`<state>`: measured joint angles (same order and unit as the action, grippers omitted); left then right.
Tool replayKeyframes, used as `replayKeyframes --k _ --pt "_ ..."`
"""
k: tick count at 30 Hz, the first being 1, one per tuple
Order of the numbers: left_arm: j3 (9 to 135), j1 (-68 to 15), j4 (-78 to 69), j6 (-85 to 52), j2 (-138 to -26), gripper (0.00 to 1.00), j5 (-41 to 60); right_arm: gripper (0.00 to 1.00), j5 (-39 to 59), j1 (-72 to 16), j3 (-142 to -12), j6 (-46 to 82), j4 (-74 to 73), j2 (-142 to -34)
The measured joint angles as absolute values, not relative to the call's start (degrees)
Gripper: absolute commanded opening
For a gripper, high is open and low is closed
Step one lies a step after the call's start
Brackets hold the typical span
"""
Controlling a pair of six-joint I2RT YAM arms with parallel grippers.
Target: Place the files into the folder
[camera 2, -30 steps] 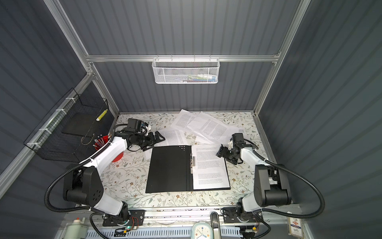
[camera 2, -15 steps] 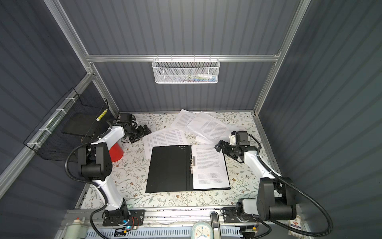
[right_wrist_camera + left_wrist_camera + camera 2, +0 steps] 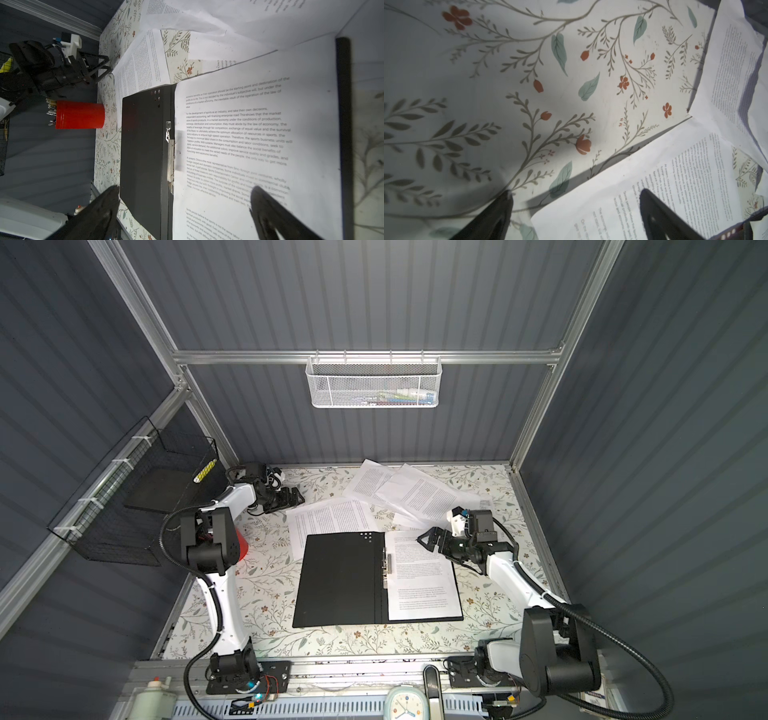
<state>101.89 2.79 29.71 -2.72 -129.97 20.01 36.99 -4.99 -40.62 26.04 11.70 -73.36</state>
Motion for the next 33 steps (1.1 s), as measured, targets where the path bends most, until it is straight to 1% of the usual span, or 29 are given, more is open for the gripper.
replayKeyframes --k 5,11,24,33 --pt "105.9 2.8 32.1 -0.4 -132.4 0.93 22.2 0.99 38.5 -5.0 -40.5 26.2 11.5 -72.2" --pt "106.5 2.8 34.5 1.2 -132.5 0.89 24.1 0.99 40.0 -5.0 -40.5 26.9 10.7 -71.9" --pt "99.5 2.8 36.7 0.8 -127.8 0.78 26.6 0.99 44.3 -5.0 -39.4 29.1 6.5 -73.8" --pt "97.9 2.8 38.8 0.4 -124.8 0.78 28.1 0.99 47.1 -5.0 -38.2 31.1 2.9 -74.9"
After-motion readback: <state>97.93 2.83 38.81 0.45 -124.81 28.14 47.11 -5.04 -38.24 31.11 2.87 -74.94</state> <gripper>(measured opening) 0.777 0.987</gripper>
